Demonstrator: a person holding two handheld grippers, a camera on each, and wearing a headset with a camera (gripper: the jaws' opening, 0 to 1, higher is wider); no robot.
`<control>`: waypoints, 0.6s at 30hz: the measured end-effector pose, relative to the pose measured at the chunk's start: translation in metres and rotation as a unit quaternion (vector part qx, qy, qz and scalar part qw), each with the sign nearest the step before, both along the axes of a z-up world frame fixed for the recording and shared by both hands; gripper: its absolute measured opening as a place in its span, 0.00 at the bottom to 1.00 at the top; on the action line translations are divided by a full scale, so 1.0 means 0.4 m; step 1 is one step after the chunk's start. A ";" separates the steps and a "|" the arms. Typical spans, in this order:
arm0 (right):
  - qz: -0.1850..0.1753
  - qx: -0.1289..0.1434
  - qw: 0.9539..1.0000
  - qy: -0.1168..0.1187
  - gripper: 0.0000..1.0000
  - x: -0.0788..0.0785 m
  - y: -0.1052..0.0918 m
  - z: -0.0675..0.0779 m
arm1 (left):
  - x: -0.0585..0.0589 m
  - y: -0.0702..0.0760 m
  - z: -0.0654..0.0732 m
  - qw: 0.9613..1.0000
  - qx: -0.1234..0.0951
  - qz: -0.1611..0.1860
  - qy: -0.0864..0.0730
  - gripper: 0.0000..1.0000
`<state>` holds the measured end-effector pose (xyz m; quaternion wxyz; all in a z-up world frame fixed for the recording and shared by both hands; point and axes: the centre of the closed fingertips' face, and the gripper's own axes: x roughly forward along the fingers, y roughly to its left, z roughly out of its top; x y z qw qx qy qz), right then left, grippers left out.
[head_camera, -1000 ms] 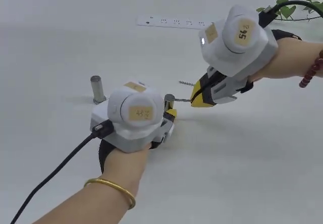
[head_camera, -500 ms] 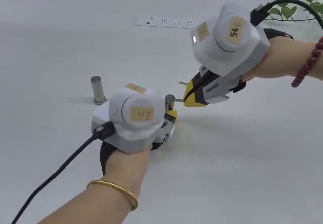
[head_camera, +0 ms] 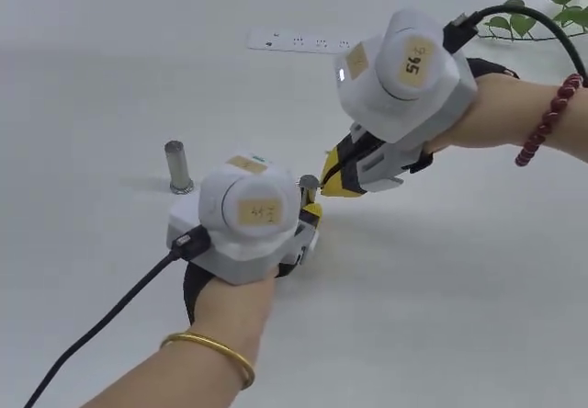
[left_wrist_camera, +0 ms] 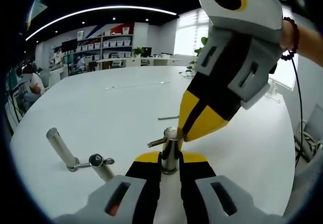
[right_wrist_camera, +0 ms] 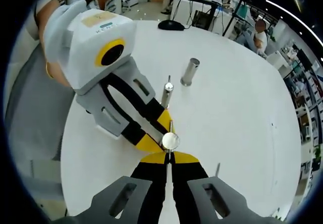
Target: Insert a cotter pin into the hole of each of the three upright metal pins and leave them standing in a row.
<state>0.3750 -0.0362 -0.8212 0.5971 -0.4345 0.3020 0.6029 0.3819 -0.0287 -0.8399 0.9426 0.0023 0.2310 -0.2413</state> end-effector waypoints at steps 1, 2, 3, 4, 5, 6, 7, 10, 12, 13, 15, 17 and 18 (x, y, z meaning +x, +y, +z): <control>0.001 0.001 1.000 0.000 0.03 -0.002 0.002 0.000 | 0.000 0.000 0.000 1.000 0.000 0.000 0.000 0.12; 0.002 0.003 1.000 -0.001 0.04 -0.003 0.005 0.000 | 0.000 0.000 0.000 1.000 0.000 0.001 0.000 0.12; 0.004 0.005 1.000 0.000 0.04 -0.004 0.008 0.000 | 0.000 0.001 0.000 1.000 0.000 0.002 0.000 0.12; 0.002 0.003 1.000 -0.001 0.04 -0.004 0.006 0.000 | -0.001 0.001 0.000 1.000 0.000 0.003 0.000 0.12; 0.002 0.004 1.000 -0.001 0.04 -0.005 0.007 0.000 | 0.000 0.001 0.000 1.000 0.001 0.004 0.000 0.12; 0.002 0.005 1.000 0.000 0.04 -0.006 0.007 0.000 | -0.001 0.002 0.000 1.000 0.001 0.005 0.000 0.12; 0.000 0.007 1.000 0.001 0.04 -0.008 0.008 0.001 | -0.002 0.003 0.000 1.000 0.002 0.005 0.000 0.12; 0.000 0.011 1.000 0.003 0.04 -0.010 0.007 0.002 | -0.003 0.004 -0.001 1.000 0.002 0.006 0.001 0.12; 0.001 0.014 1.000 0.002 0.04 -0.011 0.006 0.005 | -0.002 0.003 -0.001 1.000 0.001 0.008 0.002 0.12; 0.000 0.015 1.000 0.002 0.05 -0.011 0.005 0.007 | -0.002 0.003 -0.001 1.000 0.000 0.009 0.002 0.12; -0.005 0.023 1.000 0.004 0.06 -0.011 0.003 0.013 | -0.002 0.004 -0.001 1.000 -0.001 0.010 0.003 0.12; -0.008 0.028 1.000 0.006 0.08 -0.009 0.002 0.017 | -0.002 0.004 -0.002 1.000 -0.001 0.011 0.003 0.12; -0.009 0.028 1.000 0.006 0.08 -0.009 0.000 0.018 | -0.003 0.004 -0.001 1.000 -0.002 0.012 0.003 0.12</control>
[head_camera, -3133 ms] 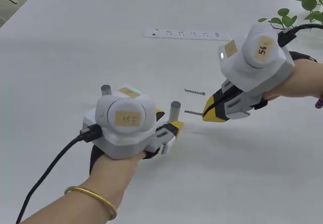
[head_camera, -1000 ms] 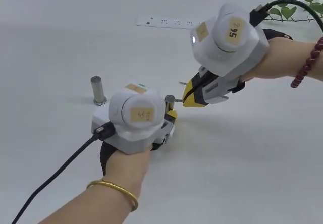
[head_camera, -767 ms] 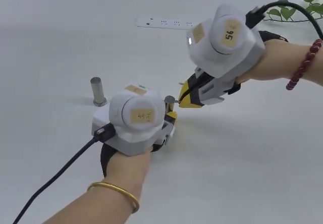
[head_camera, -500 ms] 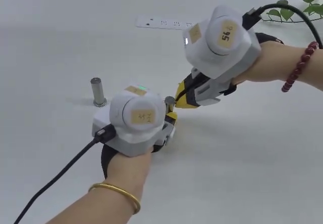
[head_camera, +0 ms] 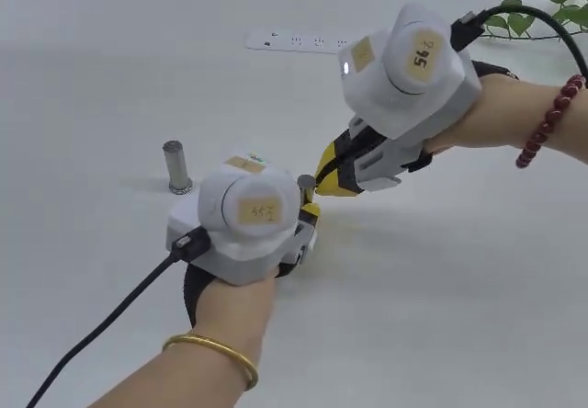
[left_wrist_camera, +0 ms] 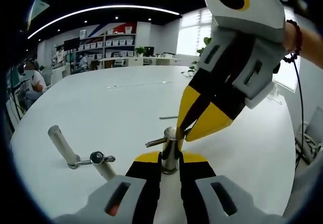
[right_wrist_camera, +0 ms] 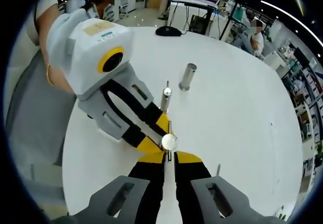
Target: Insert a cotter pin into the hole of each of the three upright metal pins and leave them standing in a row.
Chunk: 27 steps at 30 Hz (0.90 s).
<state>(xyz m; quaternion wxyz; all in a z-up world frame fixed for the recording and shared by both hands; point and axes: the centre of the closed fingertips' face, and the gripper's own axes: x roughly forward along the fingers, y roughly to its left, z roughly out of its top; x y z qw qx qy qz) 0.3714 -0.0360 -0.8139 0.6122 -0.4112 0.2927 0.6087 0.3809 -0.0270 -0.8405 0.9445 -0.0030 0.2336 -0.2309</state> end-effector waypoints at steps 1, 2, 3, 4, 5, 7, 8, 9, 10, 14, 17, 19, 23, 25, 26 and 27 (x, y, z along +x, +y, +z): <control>0.001 -0.001 1.000 -0.001 0.09 -0.001 -0.003 0.000 | 0.000 0.000 0.000 1.000 0.000 0.000 0.000 0.12; 0.002 -0.003 1.000 -0.004 0.09 0.000 -0.006 0.000 | 0.000 0.000 0.000 1.000 0.000 0.000 0.000 0.12; 0.001 -0.004 1.000 -0.006 0.10 0.002 -0.010 0.000 | 0.000 0.000 0.000 1.000 0.000 0.001 0.000 0.12; 0.000 -0.004 1.000 -0.005 0.10 0.003 -0.012 0.001 | 0.000 0.000 0.000 1.000 0.000 0.001 0.000 0.12; -0.003 -0.003 1.000 -0.004 0.10 0.002 -0.016 0.002 | 0.000 0.000 0.000 1.000 0.000 0.001 0.000 0.12; -0.004 -0.002 1.000 -0.004 0.10 0.001 -0.019 0.003 | 0.000 0.001 0.000 1.000 -0.001 0.002 0.000 0.12; -0.005 -0.001 1.000 -0.005 0.09 0.002 -0.021 0.003 | 0.000 0.001 0.000 1.000 0.000 0.002 0.000 0.12; -0.006 -0.001 1.000 -0.005 0.08 0.003 -0.020 0.003 | 0.001 0.001 0.000 1.000 0.000 0.002 0.000 0.12; -0.004 -0.002 1.000 -0.006 0.08 0.004 -0.020 0.002 | 0.000 0.001 0.000 1.000 -0.001 0.003 0.000 0.12; 0.008 0.000 1.000 -0.012 0.05 0.005 -0.012 -0.002 | 0.001 0.001 0.000 1.000 -0.003 0.005 0.002 0.12; 0.011 0.006 1.000 -0.014 0.05 0.005 -0.005 0.002 | 0.001 0.001 0.000 1.000 -0.003 0.006 0.003 0.12; 0.015 0.006 1.000 -0.017 0.05 0.003 -0.001 0.004 | 0.001 0.002 0.000 1.000 -0.002 0.007 0.003 0.12; 0.016 0.004 1.000 -0.019 0.05 0.006 -0.002 0.002 | 0.001 0.003 -0.001 1.000 -0.002 0.009 0.003 0.12; 0.013 0.005 1.000 -0.017 0.05 0.005 -0.001 0.002 | 0.001 0.002 -0.001 1.000 -0.001 0.009 0.002 0.12; 0.014 0.005 1.000 -0.018 0.05 0.005 -0.001 0.002 | 0.001 0.002 -0.001 1.000 -0.001 0.010 0.002 0.12; 0.014 0.005 1.000 -0.018 0.05 0.006 -0.001 0.002 | 0.002 0.002 -0.001 1.000 -0.001 0.010 0.002 0.12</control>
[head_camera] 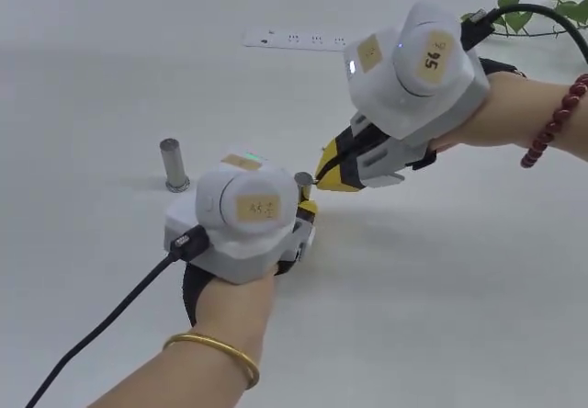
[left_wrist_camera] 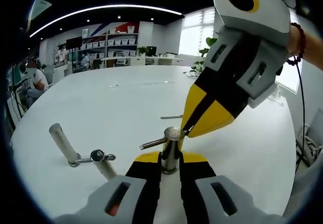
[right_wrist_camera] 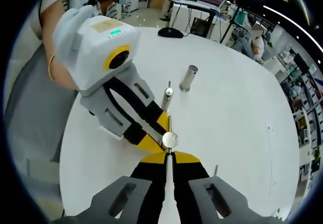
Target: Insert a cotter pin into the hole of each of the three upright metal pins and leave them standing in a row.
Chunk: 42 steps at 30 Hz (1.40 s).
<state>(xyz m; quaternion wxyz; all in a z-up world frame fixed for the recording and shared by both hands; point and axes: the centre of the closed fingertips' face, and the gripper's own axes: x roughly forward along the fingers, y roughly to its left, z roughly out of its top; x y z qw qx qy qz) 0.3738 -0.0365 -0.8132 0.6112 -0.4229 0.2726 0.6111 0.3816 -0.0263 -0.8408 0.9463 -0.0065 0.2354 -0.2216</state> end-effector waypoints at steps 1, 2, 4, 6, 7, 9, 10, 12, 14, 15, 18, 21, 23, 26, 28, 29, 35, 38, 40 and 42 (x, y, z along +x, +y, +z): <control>-0.001 0.000 1.000 0.000 0.05 0.000 0.000 0.000 | 0.000 0.000 0.000 1.000 0.000 0.000 0.000 0.12; -0.002 0.001 1.000 0.000 0.05 -0.002 0.001 0.000 | 0.000 0.000 0.000 1.000 0.001 0.000 0.000 0.12; -0.005 0.002 1.000 0.001 0.05 -0.001 0.001 -0.002 | 0.001 0.000 0.000 1.000 0.001 0.000 0.001 0.12; -0.011 0.004 1.000 0.004 0.05 -0.002 0.003 -0.001 | 0.000 0.000 0.000 1.000 0.001 0.000 0.003 0.12; -0.012 0.006 1.000 0.004 0.06 -0.002 0.005 -0.001 | 0.000 0.000 0.001 1.000 -0.001 0.000 0.005 0.12; -0.013 0.010 1.000 0.008 0.07 -0.006 0.008 -0.001 | 0.000 0.000 0.000 1.000 0.000 0.000 0.006 0.12; -0.014 0.010 1.000 0.008 0.07 -0.006 0.010 -0.001 | 0.001 0.000 0.000 1.000 0.000 0.000 0.006 0.12; -0.014 0.010 1.000 0.008 0.09 -0.008 0.011 -0.002 | 0.001 0.000 0.000 1.000 0.001 0.000 0.007 0.12; -0.016 0.012 1.000 0.008 0.11 -0.008 0.011 -0.001 | 0.001 0.001 0.000 1.000 0.001 0.001 0.008 0.13; -0.017 0.013 1.000 0.008 0.11 -0.008 0.010 -0.001 | 0.002 0.002 -0.001 1.000 0.000 0.002 0.009 0.14; -0.028 0.021 0.999 0.017 0.14 -0.005 0.010 0.003 | 0.000 0.006 0.000 1.000 0.002 0.001 0.010 0.15; -0.043 0.034 0.998 0.029 0.17 -0.007 0.012 0.009 | -0.006 0.010 0.000 1.000 0.007 -0.004 0.013 0.17; -0.057 0.051 0.996 0.044 0.19 -0.014 0.022 0.017 | -0.008 0.015 0.002 1.000 0.012 -0.008 0.014 0.18; -0.073 0.067 0.994 0.053 0.22 -0.022 0.033 0.030 | -0.013 0.019 0.008 1.000 0.014 -0.014 0.013 0.20; -0.086 0.080 0.991 0.058 0.24 -0.024 0.042 0.038 | -0.020 0.020 0.012 1.000 0.015 -0.018 0.012 0.20; -0.094 0.088 0.990 0.062 0.24 -0.023 0.046 0.044 | -0.022 0.020 0.012 1.000 0.015 -0.019 0.014 0.21; -0.123 0.119 0.983 0.068 0.25 -0.020 0.066 0.066 | -0.052 0.019 0.018 0.999 0.014 -0.027 0.020 0.23; -0.137 0.135 0.979 0.069 0.25 -0.015 0.076 0.076 | -0.065 0.022 0.025 0.999 0.014 -0.031 0.021 0.26; -0.145 0.146 0.976 0.073 0.25 -0.012 0.086 0.084 | -0.076 0.028 0.031 0.999 0.010 -0.032 0.022 0.27; -0.152 0.156 0.973 0.076 0.25 -0.012 0.093 0.090 | -0.088 0.033 0.036 0.999 -0.003 -0.029 0.028 0.30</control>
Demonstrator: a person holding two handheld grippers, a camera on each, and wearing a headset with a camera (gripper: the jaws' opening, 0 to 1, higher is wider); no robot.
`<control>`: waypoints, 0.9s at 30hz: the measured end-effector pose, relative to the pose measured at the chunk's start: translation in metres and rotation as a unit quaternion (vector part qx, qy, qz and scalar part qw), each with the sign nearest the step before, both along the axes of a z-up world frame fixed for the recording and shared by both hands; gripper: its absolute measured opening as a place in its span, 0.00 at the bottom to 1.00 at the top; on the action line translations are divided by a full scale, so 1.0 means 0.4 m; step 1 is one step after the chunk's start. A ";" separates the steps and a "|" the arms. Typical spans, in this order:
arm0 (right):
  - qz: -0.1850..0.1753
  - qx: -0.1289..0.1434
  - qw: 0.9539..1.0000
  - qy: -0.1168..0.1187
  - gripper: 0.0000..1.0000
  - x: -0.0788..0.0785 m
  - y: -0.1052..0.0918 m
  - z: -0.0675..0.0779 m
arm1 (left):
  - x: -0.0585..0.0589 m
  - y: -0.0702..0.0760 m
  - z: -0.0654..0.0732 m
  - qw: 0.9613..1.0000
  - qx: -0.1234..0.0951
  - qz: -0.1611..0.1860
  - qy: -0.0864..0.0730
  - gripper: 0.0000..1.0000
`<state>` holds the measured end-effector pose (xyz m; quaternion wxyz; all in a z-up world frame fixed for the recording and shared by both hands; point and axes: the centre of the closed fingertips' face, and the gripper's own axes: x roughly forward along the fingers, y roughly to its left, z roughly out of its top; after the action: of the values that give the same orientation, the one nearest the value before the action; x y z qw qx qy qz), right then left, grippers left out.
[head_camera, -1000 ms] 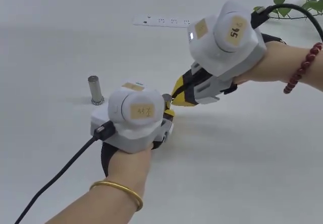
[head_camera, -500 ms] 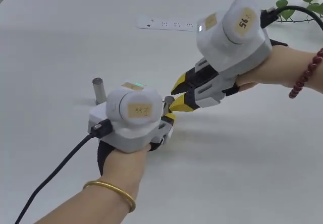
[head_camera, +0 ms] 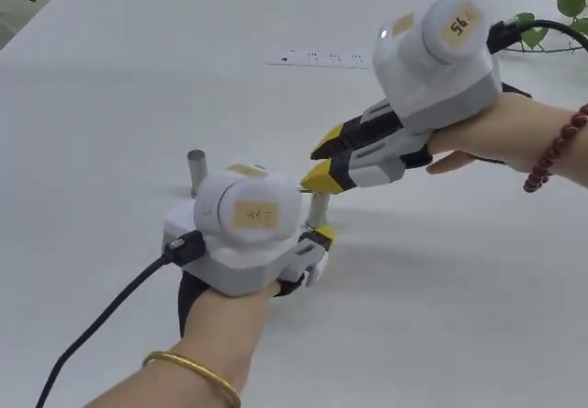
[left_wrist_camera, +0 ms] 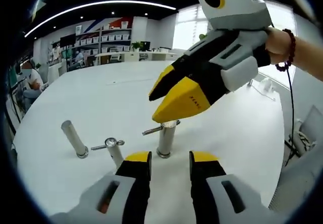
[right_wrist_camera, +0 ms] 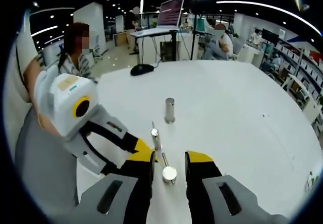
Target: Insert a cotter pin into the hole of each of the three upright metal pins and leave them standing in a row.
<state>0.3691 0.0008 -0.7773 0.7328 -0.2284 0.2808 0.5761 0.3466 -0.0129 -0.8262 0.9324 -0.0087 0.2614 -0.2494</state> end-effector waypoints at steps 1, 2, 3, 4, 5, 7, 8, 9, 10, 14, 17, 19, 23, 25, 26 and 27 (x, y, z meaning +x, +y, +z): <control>-0.004 0.005 1.000 0.001 0.25 0.001 0.006 0.004 | -0.004 0.002 0.002 1.000 -0.001 -0.001 0.000 0.30; -0.006 0.007 1.000 0.000 0.25 0.002 0.012 0.006 | -0.012 0.006 0.005 1.000 -0.002 -0.001 0.001 0.30; -0.007 0.008 1.000 -0.002 0.25 0.003 0.017 0.007 | -0.016 0.009 0.007 1.000 -0.001 -0.001 0.000 0.31; -0.010 0.010 1.000 -0.004 0.25 0.005 0.022 0.009 | -0.021 0.012 0.008 1.000 -0.001 -0.002 0.000 0.31; -0.014 0.015 1.000 -0.003 0.25 0.010 0.032 0.010 | -0.025 0.015 0.010 1.000 -0.001 -0.002 0.002 0.32; -0.017 0.018 1.000 -0.004 0.25 0.015 0.045 0.011 | -0.034 0.022 0.014 1.000 -0.004 -0.001 0.005 0.33; -0.018 0.018 1.000 -0.007 0.25 0.017 0.050 0.011 | -0.039 0.027 0.018 1.000 -0.007 0.000 0.006 0.34; -0.018 0.017 1.000 -0.011 0.25 0.018 0.057 0.011 | -0.042 0.031 0.020 1.000 -0.008 0.001 0.005 0.34; -0.018 0.018 1.000 -0.011 0.25 0.019 0.063 0.012 | -0.047 0.036 0.024 1.000 -0.006 0.001 0.004 0.35; -0.016 0.019 1.000 -0.012 0.25 0.037 0.085 0.009 | -0.057 0.061 0.038 1.000 -0.004 0.008 0.002 0.38; -0.018 0.021 1.000 -0.013 0.25 0.039 0.096 0.009 | -0.064 0.082 0.049 1.000 -0.005 0.015 0.000 0.41; -0.020 0.023 0.999 -0.013 0.25 0.041 0.104 0.010 | -0.067 0.095 0.053 1.000 -0.004 0.019 -0.003 0.43; -0.027 0.031 0.999 -0.007 0.26 0.048 0.129 0.007 | -0.077 0.125 0.058 1.000 0.004 0.028 -0.006 0.47; -0.030 0.033 0.999 -0.005 0.26 0.051 0.141 0.004 | -0.080 0.136 0.062 1.000 0.004 0.030 -0.007 0.48; -0.030 0.034 0.999 -0.005 0.26 0.052 0.146 0.003 | -0.082 0.140 0.063 0.999 0.004 0.032 -0.008 0.48; -0.029 0.034 0.999 -0.005 0.26 0.052 0.151 0.000 | -0.084 0.147 0.065 0.999 0.003 0.033 -0.009 0.49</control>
<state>0.3901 0.0612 -0.7773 0.7582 -0.1977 0.2641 0.5624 0.3129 0.0461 -0.8002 0.9424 -0.0122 0.2538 -0.2175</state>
